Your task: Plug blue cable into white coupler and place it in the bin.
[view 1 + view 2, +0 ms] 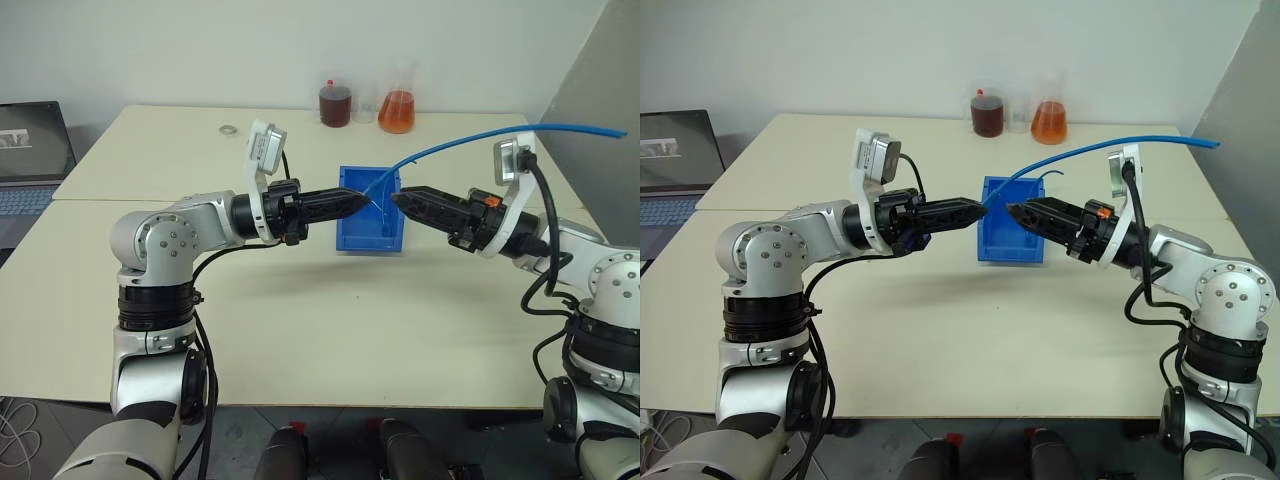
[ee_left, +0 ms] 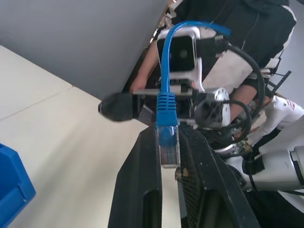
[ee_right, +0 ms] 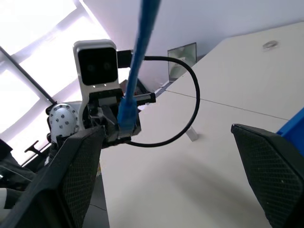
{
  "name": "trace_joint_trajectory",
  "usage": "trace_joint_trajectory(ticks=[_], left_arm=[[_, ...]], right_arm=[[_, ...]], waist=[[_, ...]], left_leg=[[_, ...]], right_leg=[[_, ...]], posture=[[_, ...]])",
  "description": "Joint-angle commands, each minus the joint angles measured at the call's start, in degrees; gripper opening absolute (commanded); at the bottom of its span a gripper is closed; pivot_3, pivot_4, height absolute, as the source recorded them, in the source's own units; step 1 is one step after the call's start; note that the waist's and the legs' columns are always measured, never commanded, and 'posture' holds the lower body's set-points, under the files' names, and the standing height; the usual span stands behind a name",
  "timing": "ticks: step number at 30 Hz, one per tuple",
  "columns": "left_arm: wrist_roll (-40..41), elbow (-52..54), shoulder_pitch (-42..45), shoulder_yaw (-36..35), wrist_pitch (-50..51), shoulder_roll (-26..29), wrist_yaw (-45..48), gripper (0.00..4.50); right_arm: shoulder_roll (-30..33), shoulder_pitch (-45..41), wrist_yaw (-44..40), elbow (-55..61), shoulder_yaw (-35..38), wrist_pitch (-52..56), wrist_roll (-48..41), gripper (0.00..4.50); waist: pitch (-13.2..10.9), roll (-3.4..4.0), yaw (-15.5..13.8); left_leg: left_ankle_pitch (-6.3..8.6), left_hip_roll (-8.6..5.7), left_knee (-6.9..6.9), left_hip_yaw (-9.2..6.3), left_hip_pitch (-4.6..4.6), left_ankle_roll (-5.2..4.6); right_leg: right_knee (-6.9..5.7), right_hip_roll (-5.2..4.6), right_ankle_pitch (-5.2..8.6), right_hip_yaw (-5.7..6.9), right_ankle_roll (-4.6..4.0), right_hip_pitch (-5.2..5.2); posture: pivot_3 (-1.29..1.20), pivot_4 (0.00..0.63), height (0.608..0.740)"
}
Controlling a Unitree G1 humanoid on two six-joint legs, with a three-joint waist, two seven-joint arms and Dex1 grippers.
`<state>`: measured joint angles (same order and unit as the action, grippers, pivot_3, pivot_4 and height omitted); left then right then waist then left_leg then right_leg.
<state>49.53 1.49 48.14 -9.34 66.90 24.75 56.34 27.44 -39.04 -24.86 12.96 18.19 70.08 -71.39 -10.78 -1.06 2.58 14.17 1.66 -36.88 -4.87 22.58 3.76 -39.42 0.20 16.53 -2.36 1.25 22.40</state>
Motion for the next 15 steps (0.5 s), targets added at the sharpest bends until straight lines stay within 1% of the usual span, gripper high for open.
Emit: trace_joint_trajectory(ticks=[1, 10, 15], left_arm=[[1.8, 1.5, -0.1, 0.2, -0.8, 0.1, -0.3, 0.23], [3.8, 2.8, -0.5, 0.4, -0.4, 0.1, -1.2, 0.23], [4.6, 4.2, -1.9, 1.0, 0.3, 1.1, -0.7, 0.23]], right_arm=[[1.2, -1.7, -1.3, 1.0, -1.4, 0.5, -2.7, 4.50], [-0.1, -2.3, -2.3, 0.5, -5.3, -2.0, -1.6, 4.50], [0.0, -3.3, -2.7, -0.9, -5.6, -2.5, -2.1, 4.50]], waist=[[0.0, 0.00, 0.0], [0.0, 0.00, 0.0], [0.0, 0.00, 0.0]], left_leg=[[0.00, 0.00, 0.00, 0.00, 0.00, 0.00], [0.00, 0.00, 0.00, 0.01, 0.01, 0.00], [0.00, 0.00, 0.00, 0.02, 0.01, 0.00]], right_leg=[[0.01, 0.00, 0.00, 0.00, 0.00, 0.00], [0.00, 0.00, 0.00, 0.00, 0.00, 0.02], [0.01, 0.00, 0.00, -0.02, 0.00, 0.03]], posture=[[0.00, 0.150, 0.740], [0.00, 0.150, 0.740], [0.00, 0.150, 0.740]])
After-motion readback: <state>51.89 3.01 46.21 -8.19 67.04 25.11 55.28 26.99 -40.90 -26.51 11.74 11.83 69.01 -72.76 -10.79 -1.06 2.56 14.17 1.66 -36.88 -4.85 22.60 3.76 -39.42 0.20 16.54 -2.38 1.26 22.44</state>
